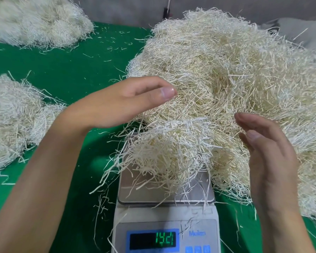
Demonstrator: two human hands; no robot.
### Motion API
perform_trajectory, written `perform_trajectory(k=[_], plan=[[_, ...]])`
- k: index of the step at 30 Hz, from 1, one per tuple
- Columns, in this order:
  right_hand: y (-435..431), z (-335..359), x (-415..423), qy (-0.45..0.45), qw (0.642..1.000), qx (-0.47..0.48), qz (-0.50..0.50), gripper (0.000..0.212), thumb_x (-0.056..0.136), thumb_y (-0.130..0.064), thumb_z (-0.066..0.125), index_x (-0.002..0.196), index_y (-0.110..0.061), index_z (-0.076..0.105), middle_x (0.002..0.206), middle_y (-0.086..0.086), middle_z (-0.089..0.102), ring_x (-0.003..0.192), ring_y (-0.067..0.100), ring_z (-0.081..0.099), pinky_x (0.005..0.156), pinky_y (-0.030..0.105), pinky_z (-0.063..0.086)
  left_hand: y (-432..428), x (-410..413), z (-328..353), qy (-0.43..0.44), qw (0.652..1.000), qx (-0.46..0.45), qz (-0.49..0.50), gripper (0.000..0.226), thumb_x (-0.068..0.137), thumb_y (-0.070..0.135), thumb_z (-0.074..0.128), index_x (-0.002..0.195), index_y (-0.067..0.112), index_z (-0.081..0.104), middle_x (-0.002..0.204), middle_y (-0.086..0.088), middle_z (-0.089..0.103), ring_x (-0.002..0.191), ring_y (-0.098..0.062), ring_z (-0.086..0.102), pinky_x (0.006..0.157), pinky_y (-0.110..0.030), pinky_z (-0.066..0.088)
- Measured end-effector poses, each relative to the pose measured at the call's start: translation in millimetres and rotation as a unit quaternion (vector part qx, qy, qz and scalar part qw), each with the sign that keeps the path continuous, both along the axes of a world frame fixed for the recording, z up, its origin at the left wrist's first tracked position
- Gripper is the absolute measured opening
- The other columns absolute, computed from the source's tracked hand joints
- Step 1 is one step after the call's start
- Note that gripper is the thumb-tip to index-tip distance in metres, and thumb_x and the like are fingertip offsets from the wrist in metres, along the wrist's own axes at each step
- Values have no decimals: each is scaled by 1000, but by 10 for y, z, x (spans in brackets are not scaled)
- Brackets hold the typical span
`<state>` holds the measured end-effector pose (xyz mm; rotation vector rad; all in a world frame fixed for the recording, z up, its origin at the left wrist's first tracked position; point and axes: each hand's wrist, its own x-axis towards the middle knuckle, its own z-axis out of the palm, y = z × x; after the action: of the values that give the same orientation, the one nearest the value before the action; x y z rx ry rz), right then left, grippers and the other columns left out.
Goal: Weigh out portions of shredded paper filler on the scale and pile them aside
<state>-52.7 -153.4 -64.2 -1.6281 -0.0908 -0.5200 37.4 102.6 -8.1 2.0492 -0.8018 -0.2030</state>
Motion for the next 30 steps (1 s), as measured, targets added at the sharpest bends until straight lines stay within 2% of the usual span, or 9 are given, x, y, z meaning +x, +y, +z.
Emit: perform_trajectory(k=[15,20,23,25,28,29,30], plan=[[46,11,-44,3,1000,-15,-1,36,79,-36,56,113,-29,67,127,-8,66,125,11,56,100,32,41,19,-63,57,-10,1000,-17,6,47,86,62,38,119,37,59,121,24,62,112,10,56,88,-1,39],[46,21,-61,0,1000,-15,0,35,79,-36,57,112,-31,68,127,-9,66,125,10,56,100,30,41,33,-89,67,-8,1000,3,5,51,84,66,38,121,38,59,122,25,62,114,9,55,89,-3,40],[56,38,-71,-11,1000,-29,-6,33,80,-36,56,110,-35,70,127,-11,65,126,7,55,101,31,39,52,-113,88,-14,999,30,6,52,81,74,37,121,47,57,124,32,58,116,13,52,87,-11,45],[69,59,-83,-14,999,-33,-11,32,80,-37,55,107,-38,71,129,-12,64,126,5,54,100,29,38,90,-144,105,-11,997,75,18,59,74,88,33,124,60,49,127,41,50,116,19,48,92,-20,39],[88,75,-83,-1,999,-44,-14,32,78,-41,55,106,-43,71,133,-15,61,129,1,50,99,28,38,137,-239,115,39,969,241,43,89,48,105,38,129,79,11,143,46,28,120,11,43,100,-33,37],[97,69,-81,14,997,-71,-18,33,78,-46,54,108,-47,68,137,-19,57,131,-2,47,102,32,39,139,-271,104,53,956,287,43,99,41,106,44,126,82,-2,147,44,20,122,7,40,102,-35,35],[114,60,-79,38,992,-118,-20,36,79,-53,53,113,-54,64,142,-26,50,134,-4,41,107,42,37,133,-287,83,61,949,307,40,108,35,104,50,122,84,-9,148,44,15,121,5,37,102,-34,34]])
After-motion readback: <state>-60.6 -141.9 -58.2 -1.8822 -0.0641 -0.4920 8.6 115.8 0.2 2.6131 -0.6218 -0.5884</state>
